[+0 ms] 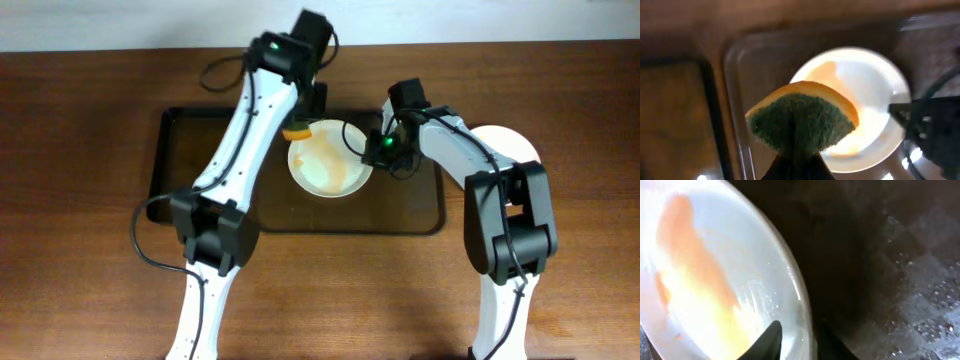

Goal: Clean dirty plates on tray and stack at the side
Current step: 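Scrub the back plate with the sponge held in the left gripper, then lift the back plate with the right gripper and stack it on the right pile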

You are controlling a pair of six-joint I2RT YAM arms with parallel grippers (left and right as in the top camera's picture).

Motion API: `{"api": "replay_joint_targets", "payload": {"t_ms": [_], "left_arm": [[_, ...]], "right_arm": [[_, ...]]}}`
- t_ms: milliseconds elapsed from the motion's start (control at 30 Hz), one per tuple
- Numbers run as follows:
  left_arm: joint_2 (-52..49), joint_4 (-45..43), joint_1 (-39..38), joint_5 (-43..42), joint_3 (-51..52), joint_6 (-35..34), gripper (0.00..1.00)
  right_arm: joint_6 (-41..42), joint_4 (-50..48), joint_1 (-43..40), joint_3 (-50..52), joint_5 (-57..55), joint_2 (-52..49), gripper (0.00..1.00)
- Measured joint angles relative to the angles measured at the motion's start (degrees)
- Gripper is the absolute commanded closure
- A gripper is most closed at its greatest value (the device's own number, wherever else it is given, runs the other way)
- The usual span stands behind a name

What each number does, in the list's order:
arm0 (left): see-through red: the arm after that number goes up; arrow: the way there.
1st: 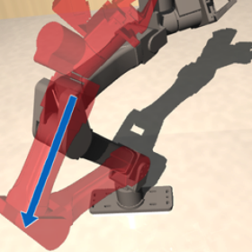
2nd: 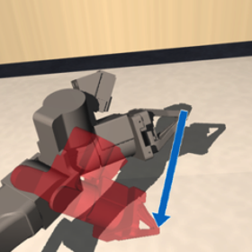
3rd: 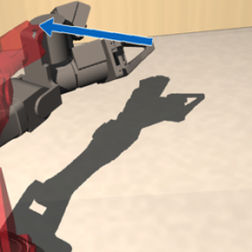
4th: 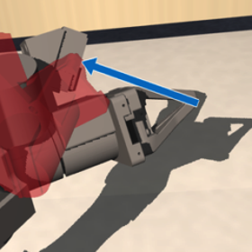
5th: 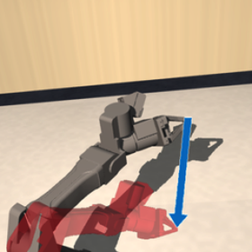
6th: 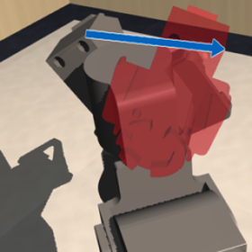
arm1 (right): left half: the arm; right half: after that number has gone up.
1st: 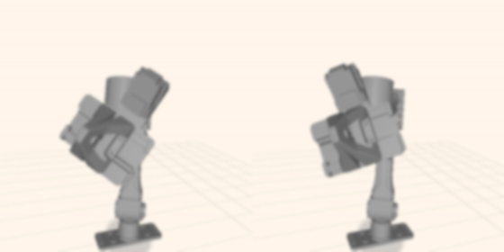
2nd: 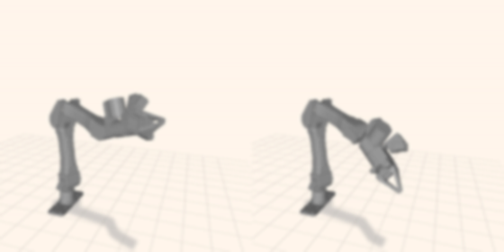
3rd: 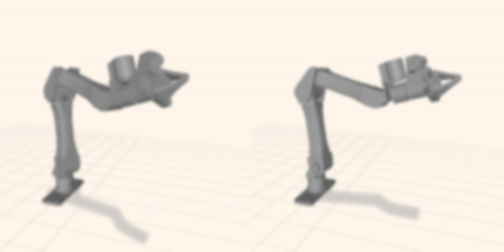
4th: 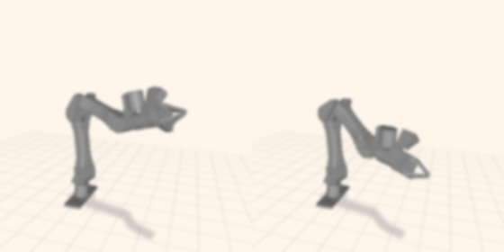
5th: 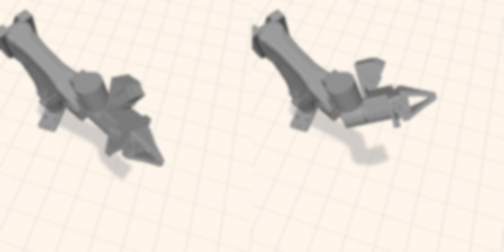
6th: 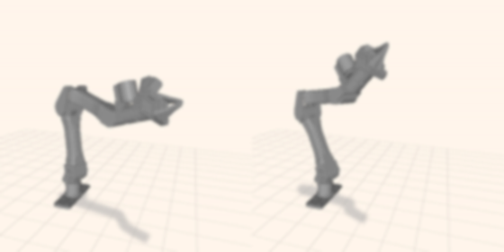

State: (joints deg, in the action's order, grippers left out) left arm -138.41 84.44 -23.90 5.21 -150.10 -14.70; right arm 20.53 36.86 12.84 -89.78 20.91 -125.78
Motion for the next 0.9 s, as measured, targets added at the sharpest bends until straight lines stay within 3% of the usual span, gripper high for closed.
{"api": "replay_joint_targets", "payload": {"t_ms": [33,67,100,367,533,633,733,767,800,900], "left_arm": [[0.1,0.0,0.1,-0.4,-0.7,0.5,1.0],[0.1,1.0,0.7,-0.7,-2.6,0.8,1.0],[0.1,1.1,1.2,-0.8,-2.8,1.1,1.0],[0.1,1.4,6.0,-0.8,-2.8,1.7,1.0],[0.1,0.3,8.1,-0.8,-2.8,1.7,1.0],[0.1,0.0,8.3,-0.8,-2.8,1.7,1.0],[0.1,-0.1,8.3,-0.8,-2.8,1.7,1.0],[0.1,-0.1,8.3,-0.8,-2.8,1.7,1.0],[0.1,0.0,8.3,-0.8,-2.8,1.7,1.0],[0.1,0.2,8.3,-1.0,-2.8,1.7,1.0]], "right_arm": [[0.0,-0.8,0.1,0.0,0.0,0.0,0.75],[0.0,-1.3,0.2,0.0,-0.1,0.0,0.88],[0.0,-1.3,0.3,0.0,-0.4,0.0,0.96],[-1.2,6.3,0.3,0.9,-6.9,4.5,0.96],[-1.7,14.1,1.1,0.7,-29.2,25.0,0.96],[-1.8,17.6,6.0,0.7,-44.8,27.1,0.96],[-1.2,17.4,9.6,0.7,-47.1,27.1,0.87],[-0.7,16.1,8.2,0.7,-43.6,27.0,0.75],[-0.4,15.4,5.6,0.7,-40.6,26.5,0.68],[0.5,15.4,-3.4,0.7,-27.8,21.5,0.67]]}}
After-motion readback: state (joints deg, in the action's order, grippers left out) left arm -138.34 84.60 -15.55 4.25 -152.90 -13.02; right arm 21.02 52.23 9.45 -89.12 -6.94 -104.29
